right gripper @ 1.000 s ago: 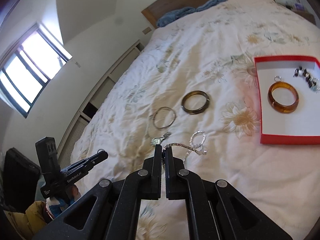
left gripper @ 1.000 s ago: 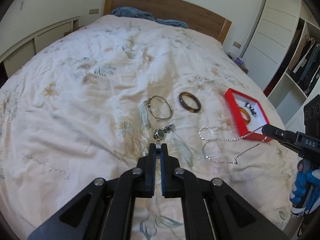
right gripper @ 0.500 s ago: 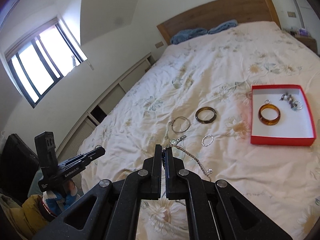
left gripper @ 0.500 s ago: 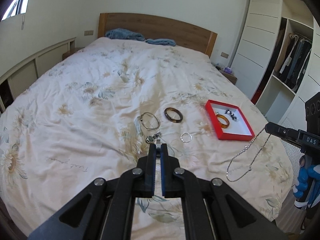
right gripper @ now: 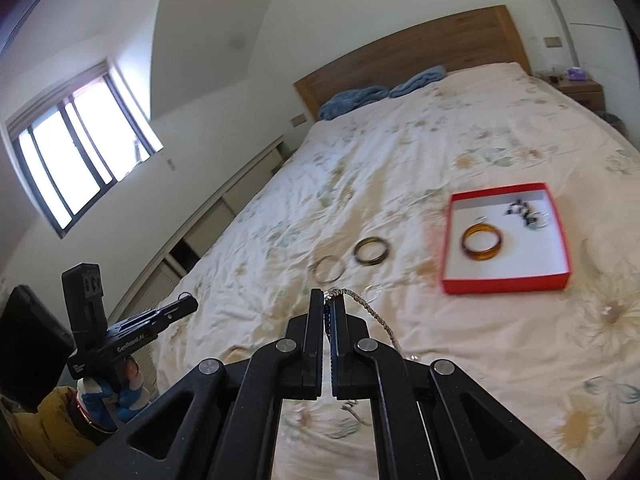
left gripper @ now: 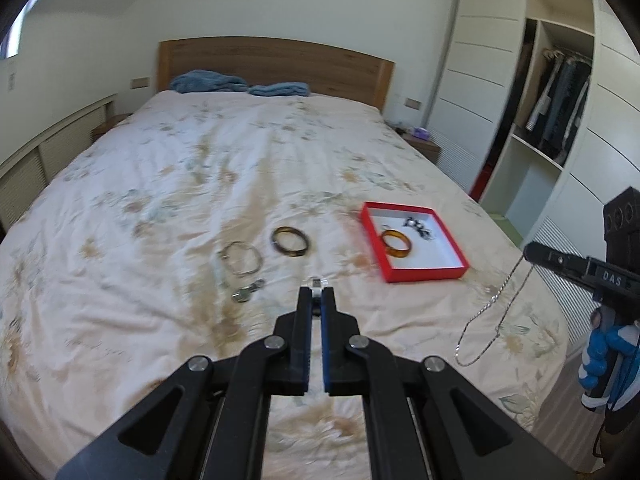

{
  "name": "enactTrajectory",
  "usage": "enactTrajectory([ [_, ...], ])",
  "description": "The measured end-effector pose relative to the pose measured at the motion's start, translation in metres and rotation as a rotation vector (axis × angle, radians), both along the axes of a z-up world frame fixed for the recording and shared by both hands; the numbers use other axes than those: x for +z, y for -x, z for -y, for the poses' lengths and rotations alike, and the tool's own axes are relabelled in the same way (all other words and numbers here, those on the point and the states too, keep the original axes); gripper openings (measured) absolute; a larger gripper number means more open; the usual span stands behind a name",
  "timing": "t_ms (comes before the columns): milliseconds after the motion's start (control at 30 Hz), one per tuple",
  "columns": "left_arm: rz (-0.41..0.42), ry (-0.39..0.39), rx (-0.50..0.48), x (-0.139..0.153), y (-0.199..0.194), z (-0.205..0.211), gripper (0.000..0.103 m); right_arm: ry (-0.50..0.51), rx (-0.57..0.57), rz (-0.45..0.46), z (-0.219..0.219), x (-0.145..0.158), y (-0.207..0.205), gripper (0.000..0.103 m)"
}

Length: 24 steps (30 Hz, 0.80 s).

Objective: Organize jewelry
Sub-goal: 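Carry the ring and chain over the red box with both tools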

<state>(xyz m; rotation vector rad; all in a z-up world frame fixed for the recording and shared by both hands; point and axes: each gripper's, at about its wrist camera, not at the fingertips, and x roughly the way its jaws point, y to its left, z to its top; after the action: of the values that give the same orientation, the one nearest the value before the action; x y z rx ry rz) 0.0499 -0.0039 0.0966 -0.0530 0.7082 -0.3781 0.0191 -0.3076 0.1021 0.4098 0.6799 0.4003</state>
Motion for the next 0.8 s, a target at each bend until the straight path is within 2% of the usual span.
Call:
enactTrajectory([
  [167, -0.019, 0.0, -0.082, -0.006, -0.033, 0.05, 0.003, 0.038, -0.055, 0.005, 0.037, 0.011, -0.02, 0.003],
  [433, -0.061, -0.015, -0.213, -0.027, -0.103, 0.149, 0.003, 0.104, -0.106, 0.016, 0.087, 0.023, -0.084, 0.003],
  [600, -0.119, -0.051, -0.283, -0.06, -0.149, 0.216, 0.003, 0.113, -0.125, -0.011, 0.114, -0.001, -0.134, 0.003],
  [800, -0.194, -0.08, -0.336, -0.107, -0.186, 0.268, 0.003, 0.116, -0.143, -0.065, 0.14, -0.044, -0.181, 0.003],
])
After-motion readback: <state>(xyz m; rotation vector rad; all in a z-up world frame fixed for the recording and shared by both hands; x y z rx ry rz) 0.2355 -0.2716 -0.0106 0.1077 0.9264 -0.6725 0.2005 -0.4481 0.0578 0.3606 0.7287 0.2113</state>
